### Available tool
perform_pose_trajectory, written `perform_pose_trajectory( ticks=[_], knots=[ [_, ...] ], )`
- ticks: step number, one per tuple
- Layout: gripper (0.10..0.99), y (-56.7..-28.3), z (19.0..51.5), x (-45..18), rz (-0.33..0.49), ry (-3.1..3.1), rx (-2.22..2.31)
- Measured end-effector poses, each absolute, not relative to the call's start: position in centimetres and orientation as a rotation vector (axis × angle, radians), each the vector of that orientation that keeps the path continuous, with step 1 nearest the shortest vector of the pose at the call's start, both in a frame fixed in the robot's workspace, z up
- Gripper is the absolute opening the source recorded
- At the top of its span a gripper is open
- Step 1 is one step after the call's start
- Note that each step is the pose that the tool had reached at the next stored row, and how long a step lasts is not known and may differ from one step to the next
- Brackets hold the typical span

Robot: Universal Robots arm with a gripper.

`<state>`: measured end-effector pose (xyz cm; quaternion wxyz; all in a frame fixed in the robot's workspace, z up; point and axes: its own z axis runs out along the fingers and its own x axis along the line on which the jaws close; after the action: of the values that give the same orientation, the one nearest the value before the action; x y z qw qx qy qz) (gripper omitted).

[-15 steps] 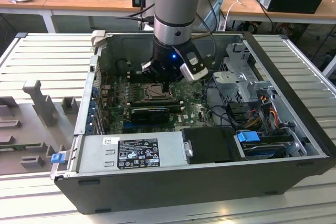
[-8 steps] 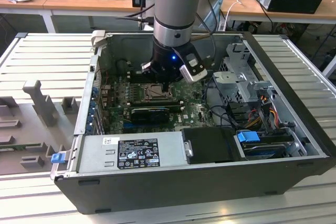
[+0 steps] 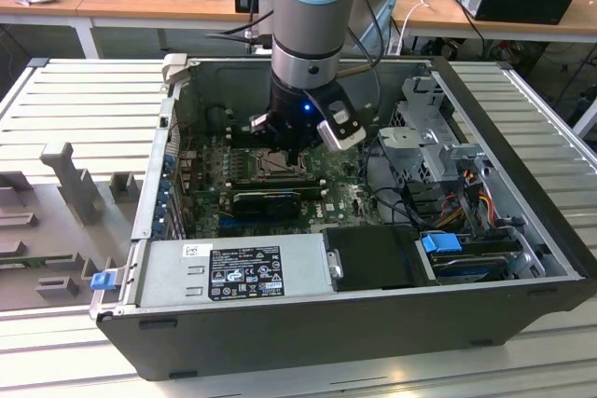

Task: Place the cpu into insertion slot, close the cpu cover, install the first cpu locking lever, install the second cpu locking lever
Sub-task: 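Install the second cpu locking lever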

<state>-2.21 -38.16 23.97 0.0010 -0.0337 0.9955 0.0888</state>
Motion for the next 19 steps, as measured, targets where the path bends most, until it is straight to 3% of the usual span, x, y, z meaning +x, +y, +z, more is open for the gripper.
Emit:
perform_pose_trajectory(
  ticks=[14,19],
  knots=[
    [0.106,-38.8,22.2,-4.7,0.291,3.128,-0.105],
    [0.106,-39.1,22.0,-5.3,0.344,3.122,-0.105]
  ],
)
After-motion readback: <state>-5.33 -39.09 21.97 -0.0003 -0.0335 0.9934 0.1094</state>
